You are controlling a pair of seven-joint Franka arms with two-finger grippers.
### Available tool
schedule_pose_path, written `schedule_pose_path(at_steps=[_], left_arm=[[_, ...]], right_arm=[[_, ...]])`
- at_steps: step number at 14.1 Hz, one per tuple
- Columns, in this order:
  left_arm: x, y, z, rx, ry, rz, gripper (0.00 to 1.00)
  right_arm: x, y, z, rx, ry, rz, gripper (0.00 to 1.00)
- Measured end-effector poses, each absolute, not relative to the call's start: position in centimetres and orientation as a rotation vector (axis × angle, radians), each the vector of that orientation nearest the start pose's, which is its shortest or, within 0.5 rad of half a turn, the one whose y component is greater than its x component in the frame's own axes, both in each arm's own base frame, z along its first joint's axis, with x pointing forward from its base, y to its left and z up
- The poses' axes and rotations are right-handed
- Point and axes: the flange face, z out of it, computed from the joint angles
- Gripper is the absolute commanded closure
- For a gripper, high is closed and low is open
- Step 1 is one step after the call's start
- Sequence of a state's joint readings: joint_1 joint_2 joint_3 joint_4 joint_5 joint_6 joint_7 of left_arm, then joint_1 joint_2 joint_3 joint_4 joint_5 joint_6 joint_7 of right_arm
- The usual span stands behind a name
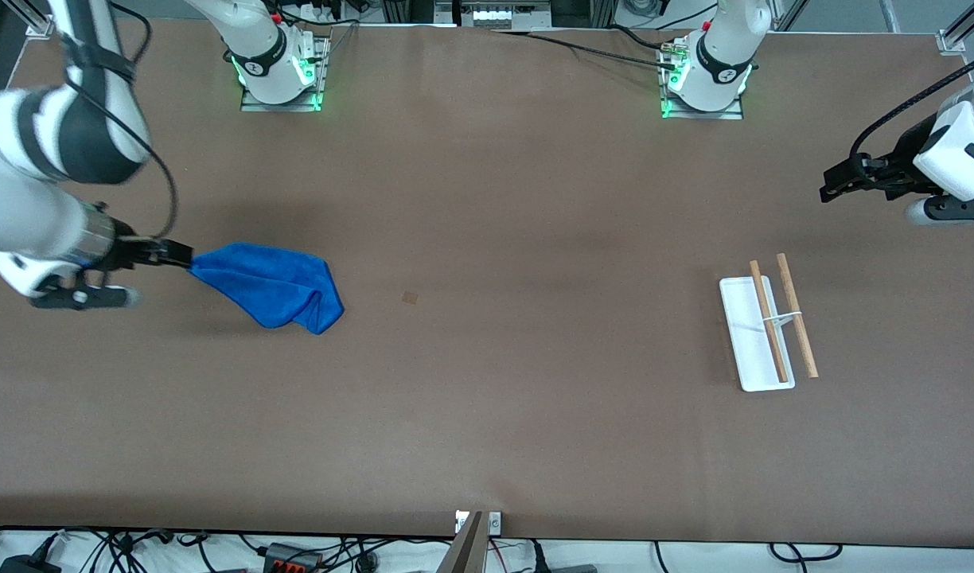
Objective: Pass towel and hang on rack
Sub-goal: 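Lower the right gripper onto the blue towel and close it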
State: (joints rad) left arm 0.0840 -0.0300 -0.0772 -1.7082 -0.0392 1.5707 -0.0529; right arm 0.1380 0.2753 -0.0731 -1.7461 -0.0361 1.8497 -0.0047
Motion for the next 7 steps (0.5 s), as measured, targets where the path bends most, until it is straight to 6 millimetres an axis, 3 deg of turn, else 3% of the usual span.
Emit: schedule_pose_path(at_steps=[3, 5, 7], left_arm=[[54.0, -0.1, 57.6, -3.170, -0.098, 0.172, 0.00], [54.0, -0.1, 57.6, -3.170, -0.097, 0.172, 0.00], [54.0, -0.2, 57.7, -3.170, -0.096, 0.173, 0.00]], right_arm=[[61.7, 8.9, 35.4, -3.185, -0.255, 0.339, 0.00], [61.5, 10.8, 32.8, -3.182, -0.306, 0.392, 0.13], [61.3, 12.7, 30.1, -3.180, -0.354, 0.432, 0.16]])
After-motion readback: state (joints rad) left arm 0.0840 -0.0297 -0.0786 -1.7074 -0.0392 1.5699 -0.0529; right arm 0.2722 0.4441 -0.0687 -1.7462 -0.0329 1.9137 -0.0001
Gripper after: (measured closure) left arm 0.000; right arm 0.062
